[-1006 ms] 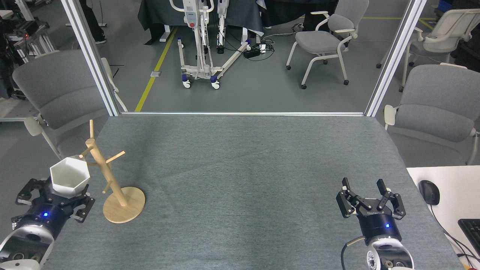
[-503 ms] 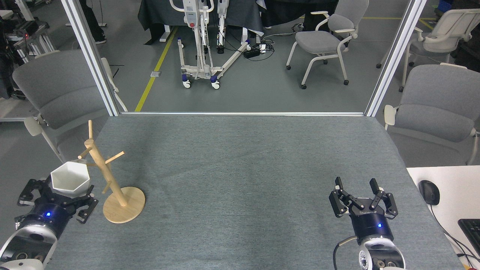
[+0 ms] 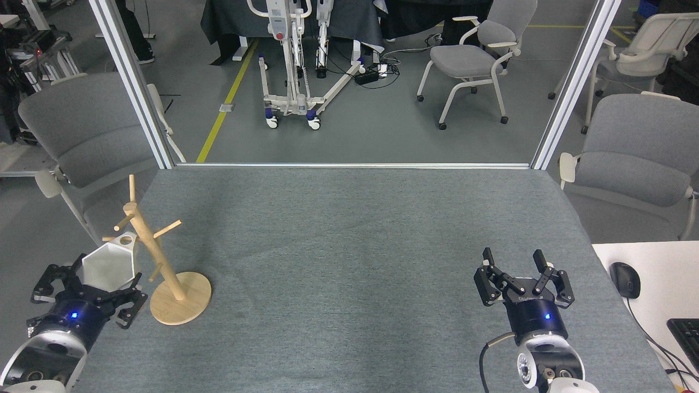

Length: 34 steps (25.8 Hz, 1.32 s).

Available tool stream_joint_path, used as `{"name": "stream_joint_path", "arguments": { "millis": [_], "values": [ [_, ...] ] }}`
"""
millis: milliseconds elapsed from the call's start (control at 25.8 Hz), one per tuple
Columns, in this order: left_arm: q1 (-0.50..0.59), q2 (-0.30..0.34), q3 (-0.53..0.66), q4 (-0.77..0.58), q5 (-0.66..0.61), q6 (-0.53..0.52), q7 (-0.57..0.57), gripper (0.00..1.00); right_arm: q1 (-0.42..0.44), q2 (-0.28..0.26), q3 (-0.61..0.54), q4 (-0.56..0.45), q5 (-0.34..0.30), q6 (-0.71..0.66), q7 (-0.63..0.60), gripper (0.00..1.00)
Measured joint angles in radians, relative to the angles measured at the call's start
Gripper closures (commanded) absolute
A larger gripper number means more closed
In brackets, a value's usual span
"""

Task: Hang cup on storage rack
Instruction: 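Move the cup onto a peg of the wooden mug tree, then open the left gripper and lower it away from the hung cup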

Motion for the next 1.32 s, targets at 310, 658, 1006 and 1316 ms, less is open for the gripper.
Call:
{"name": "stream_joint_path", "arguments": {
  "millis": [310, 658, 1006, 1316],
  "values": [
    [0.002, 0.0, 0.005, -0.033, 0.122, 0.0, 0.005, 0.01, 0.071, 0.015, 0.011, -0.033, 0.009, 0.0, 0.005, 0.0],
    [0.029, 0.0, 0.001, -0.044, 0.178, -0.033, 0.015, 0.01, 0.074, 0.018, 0.021, -0.043, 0.01, 0.006, 0.001, 0.0],
    [0.034, -0.008, -0.002, -0.015, 0.178, -0.033, 0.009, 0.01, 0.073, 0.013, 0.02, -0.038, 0.009, 0.009, -0.004, 0.0],
    [0.04, -0.015, -0.002, 0.004, 0.178, -0.035, 0.014, 0.01, 0.079, -0.001, 0.022, -0.04, 0.007, 0.006, -0.005, 0.0]
  ]
}}
